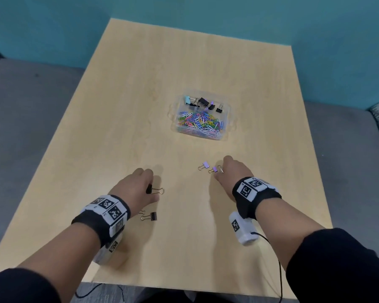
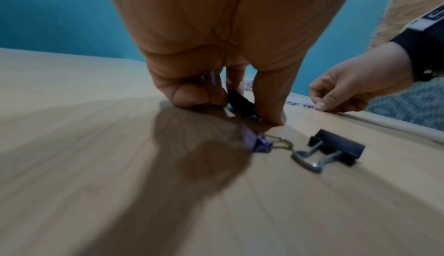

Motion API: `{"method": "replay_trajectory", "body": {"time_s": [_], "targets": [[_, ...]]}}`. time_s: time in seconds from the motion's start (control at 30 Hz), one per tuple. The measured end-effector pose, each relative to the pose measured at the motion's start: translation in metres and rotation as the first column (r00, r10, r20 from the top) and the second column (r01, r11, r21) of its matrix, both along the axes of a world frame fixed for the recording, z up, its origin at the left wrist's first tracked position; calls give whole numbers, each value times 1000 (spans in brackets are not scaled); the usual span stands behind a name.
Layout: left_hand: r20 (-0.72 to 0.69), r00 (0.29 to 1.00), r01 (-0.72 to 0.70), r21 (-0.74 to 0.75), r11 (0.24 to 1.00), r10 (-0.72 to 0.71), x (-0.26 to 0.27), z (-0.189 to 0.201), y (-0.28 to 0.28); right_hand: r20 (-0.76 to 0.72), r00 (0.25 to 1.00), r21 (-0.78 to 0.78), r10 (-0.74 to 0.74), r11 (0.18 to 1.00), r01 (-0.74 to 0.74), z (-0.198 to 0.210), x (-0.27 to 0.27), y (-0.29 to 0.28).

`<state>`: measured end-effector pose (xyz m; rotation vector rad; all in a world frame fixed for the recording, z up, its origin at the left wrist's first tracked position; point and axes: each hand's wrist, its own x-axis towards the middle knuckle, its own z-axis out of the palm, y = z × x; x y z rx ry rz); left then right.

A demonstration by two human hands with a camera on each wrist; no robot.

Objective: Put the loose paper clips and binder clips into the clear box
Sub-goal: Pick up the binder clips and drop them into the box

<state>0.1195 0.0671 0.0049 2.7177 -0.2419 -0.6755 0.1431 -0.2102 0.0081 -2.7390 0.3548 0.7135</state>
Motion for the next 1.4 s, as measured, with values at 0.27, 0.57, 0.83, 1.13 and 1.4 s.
{"method": "replay_trajectory", "body": {"time_s": [0.27, 0.57, 0.83, 1.13, 1.4], "targets": [[-257, 847, -532, -422, 734, 466, -4, -7, 14, -11, 919, 391, -394, 844, 366, -2, -7, -17], [-379, 747, -663, -480, 575, 546, -34, 6, 25, -262, 728, 672, -634, 421, 609, 9, -7, -19], [-20, 984, 176, 148, 973, -175, -54, 20, -6, 26, 999, 285, 25, 958, -32, 5, 2, -14], [-120, 967, 240, 131, 962, -225, -49, 21, -18, -11, 951, 126, 308, 944, -304, 3, 20, -15], [-710, 658, -736, -538, 411, 249, -44, 26, -6, -379, 815, 795, -438, 296, 529, 7, 14, -29]]}}
